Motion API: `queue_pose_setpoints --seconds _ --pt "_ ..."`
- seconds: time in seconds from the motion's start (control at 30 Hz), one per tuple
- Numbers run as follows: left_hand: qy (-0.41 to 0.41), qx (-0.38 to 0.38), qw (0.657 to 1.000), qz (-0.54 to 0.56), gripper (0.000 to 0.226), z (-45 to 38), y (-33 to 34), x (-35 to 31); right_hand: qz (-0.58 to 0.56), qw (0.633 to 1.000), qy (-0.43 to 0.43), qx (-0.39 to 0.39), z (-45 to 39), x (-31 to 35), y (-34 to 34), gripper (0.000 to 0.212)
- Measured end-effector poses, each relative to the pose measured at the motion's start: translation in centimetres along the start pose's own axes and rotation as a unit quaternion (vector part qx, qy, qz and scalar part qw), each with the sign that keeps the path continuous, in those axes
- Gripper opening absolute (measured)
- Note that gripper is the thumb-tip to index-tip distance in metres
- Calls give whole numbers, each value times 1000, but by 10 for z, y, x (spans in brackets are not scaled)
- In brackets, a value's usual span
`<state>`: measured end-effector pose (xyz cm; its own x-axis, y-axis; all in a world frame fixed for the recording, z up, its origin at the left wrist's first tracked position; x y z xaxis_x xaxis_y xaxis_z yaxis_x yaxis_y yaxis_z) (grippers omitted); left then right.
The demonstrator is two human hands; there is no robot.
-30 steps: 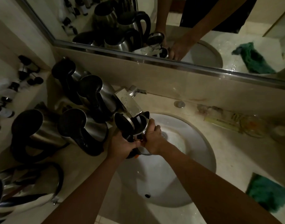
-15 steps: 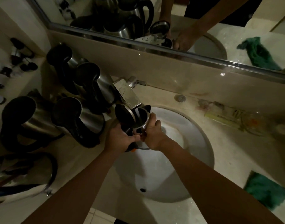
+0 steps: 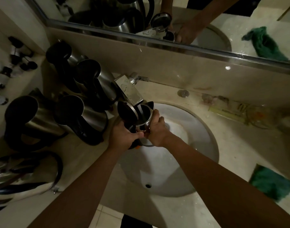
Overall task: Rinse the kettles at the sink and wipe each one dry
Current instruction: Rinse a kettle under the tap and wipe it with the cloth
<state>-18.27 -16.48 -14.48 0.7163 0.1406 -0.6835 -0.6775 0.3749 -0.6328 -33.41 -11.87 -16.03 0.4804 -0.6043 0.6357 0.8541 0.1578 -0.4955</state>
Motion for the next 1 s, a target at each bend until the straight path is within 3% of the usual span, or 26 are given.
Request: queue_pose_setpoints --seconds 1.0 --pt "19 -2 1000 -10 74 -2 -6 1 6 1000 4 -19 -4 1 6 126"
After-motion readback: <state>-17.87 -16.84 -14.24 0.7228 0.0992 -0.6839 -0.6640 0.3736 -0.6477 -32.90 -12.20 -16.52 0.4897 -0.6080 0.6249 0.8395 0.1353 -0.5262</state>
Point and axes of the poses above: each hand's wrist, its own z-axis away from the middle knuckle, its own y-axis out of the palm, x = y × z, the point moved 2 cm from there along -z, towards the middle knuckle, and after that the axes turned 4 degrees about -z, right-handed, at the moved point
